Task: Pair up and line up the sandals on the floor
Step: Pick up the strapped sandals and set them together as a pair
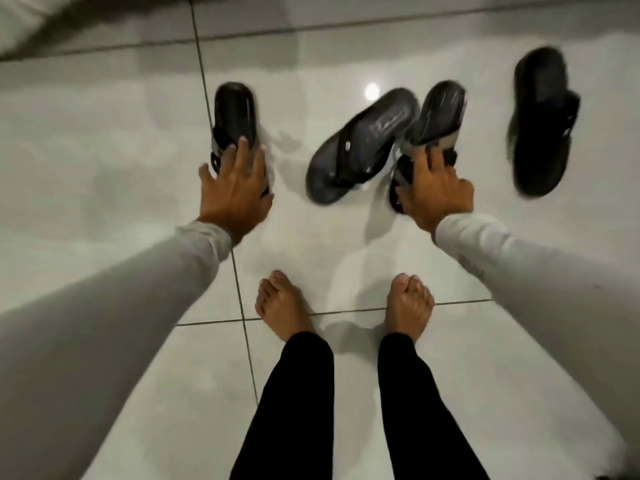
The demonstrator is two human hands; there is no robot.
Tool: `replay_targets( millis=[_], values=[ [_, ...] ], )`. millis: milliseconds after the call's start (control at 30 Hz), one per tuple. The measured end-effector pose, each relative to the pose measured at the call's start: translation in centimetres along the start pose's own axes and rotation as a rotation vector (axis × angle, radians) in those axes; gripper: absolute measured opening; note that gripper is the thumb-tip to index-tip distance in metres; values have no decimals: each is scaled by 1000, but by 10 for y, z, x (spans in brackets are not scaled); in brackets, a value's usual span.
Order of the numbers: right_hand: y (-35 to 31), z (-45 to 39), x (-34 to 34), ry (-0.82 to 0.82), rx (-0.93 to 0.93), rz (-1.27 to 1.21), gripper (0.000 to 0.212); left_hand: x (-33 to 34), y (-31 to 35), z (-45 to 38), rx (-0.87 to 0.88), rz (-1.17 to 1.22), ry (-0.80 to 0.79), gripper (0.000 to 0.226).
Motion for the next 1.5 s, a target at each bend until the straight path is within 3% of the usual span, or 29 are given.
replay_targets(
  millis=[133, 300, 467, 600, 800, 967, 1100, 1200, 1267, 1500],
  values=[
    [6, -51, 7, 85, 14, -36, 60, 17, -25, -57, -25, -28, -21, 68],
    [21, -71, 26, 22, 112, 18, 45, 39, -42, -80, -85, 8, -115, 29],
    [20, -20, 23, 119, 117, -28, 31, 32, -35, -62, 12, 26, 3, 17],
    [-4, 44, 13, 197, 38, -65, 25, 31, -46, -44, 4, 24, -39, 19],
    [-87, 69, -2, 184, -18, -223, 32, 33, -73, -16, -18, 13, -64, 17],
    [-182, 20, 2, 118, -173, -256, 26, 32, -106, -12, -1, -15, -33, 16],
    [-244, -35, 26, -12, -249, -124, 34, 34, -127, -24, -15, -34, -18, 19],
    [-263, -57, 46, -127, -234, -50, 42, 34, -138, -31, -59, -43, 21, 23],
    [-265, -57, 50, -116, -237, -6, 48, 39, -142, -34, -106, 14, 4, 24],
    [-247, -44, 70, -176, -245, -130, 65, 57, -113, -51, -142, 485, -97, 29]
  ],
)
Point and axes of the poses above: each hand's wrist, its own z-axis away from the middle knuckle, its own x-axis out of the palm, y = z × x, the point moved 10 cm from there along -z, towards the middle knuckle, and after that the axes turned 4 degrees about -z, right-handed, at the moved point
